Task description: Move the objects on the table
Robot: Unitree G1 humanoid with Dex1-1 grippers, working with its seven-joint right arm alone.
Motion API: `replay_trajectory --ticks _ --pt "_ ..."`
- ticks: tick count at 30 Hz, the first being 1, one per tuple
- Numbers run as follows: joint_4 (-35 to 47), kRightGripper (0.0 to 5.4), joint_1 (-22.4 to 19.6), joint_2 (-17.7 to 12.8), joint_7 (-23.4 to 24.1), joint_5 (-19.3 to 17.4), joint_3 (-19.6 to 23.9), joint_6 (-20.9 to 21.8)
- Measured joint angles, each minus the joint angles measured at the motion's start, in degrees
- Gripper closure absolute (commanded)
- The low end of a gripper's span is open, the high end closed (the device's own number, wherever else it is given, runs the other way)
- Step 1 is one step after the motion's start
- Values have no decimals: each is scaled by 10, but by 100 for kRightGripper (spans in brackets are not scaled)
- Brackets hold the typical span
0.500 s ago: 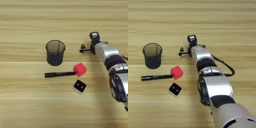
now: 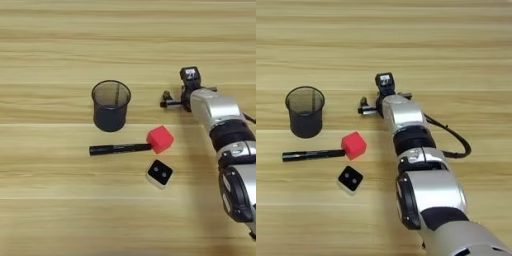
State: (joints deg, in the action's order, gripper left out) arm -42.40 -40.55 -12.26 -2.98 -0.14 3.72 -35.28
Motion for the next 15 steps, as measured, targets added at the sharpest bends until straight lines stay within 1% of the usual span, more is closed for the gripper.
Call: replay_trajectory --ticks 6,9,15 --pt "53 6 30 5 -1 0 -1 -18" --pt "90 6 45 5 -8 0 -7 -42" --pt "153 6 76 6 -11 0 -8 -78"
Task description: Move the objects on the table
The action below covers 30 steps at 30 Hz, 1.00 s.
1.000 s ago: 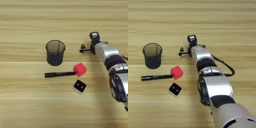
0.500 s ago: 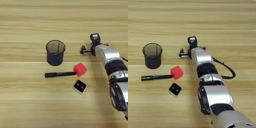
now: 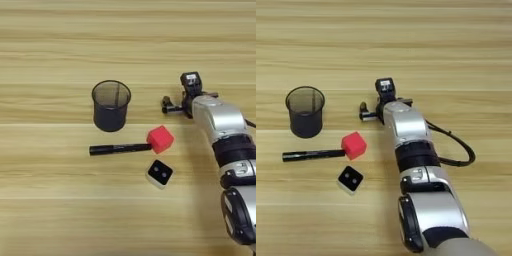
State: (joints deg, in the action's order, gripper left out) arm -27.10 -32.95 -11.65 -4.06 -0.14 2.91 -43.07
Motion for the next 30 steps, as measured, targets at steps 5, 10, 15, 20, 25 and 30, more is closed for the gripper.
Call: replay_trajectory --ticks 5,10,15,20,25,30 --pt "54 6 28 0 -1 0 -2 -26" --pt "103 6 53 1 -1 0 -3 -55" --pt "177 6 84 4 0 0 -4 -113" --pt "241 6 113 7 0 0 -5 -158" --pt "285 6 137 7 -1 0 -6 -182" --pt "341 6 164 7 -1 0 -6 -220"
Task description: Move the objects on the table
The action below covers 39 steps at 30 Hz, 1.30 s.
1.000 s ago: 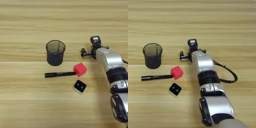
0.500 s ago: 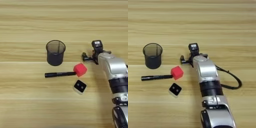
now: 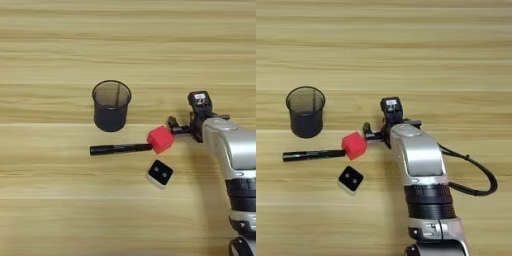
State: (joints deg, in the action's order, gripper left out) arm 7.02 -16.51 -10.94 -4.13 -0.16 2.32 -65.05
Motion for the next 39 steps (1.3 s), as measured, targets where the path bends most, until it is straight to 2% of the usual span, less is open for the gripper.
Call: replay_trajectory --ticks 5,8,11,14,19,22,25,28,30,36,39 --pt "52 6 19 0 -2 -9 11 -56" --pt "63 6 22 1 -2 -11 15 -68" --pt "63 6 23 3 -1 -12 19 -68" --pt "61 6 22 20 0 -21 49 -64" --pt "55 6 22 42 10 -26 82 -29" --pt "53 6 22 50 14 -31 97 27" --pt "55 6 22 50 12 -33 97 103" --pt "48 6 23 50 -3 -40 98 213" --pt "43 6 22 50 -28 -64 109 291" --pt "10 6 25 43 -90 -70 95 472" --pt "-10 6 25 39 -105 -67 91 549"
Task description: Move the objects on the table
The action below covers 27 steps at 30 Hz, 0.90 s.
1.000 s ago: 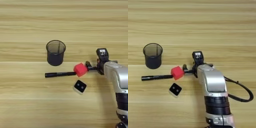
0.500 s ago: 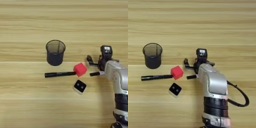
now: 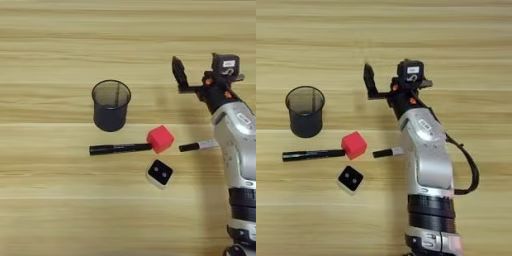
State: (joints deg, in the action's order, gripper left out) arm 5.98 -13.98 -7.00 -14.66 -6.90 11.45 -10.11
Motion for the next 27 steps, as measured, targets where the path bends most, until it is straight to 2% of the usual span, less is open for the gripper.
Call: replay_trajectory --ticks 3,8,11,15,21,23,27 --pt "-30 6 6 -8 -23 -3 3 87" --pt "-89 6 23 -25 -61 -4 -1 177" --pt "-118 6 28 -37 -88 -16 -2 200" --pt "-175 6 23 -59 -124 -37 9 256" --pt "-293 6 -20 -87 -162 -42 22 358" --pt "-335 6 -33 -97 -166 -42 27 380" --pt "-365 6 -48 -110 -170 -42 32 399"
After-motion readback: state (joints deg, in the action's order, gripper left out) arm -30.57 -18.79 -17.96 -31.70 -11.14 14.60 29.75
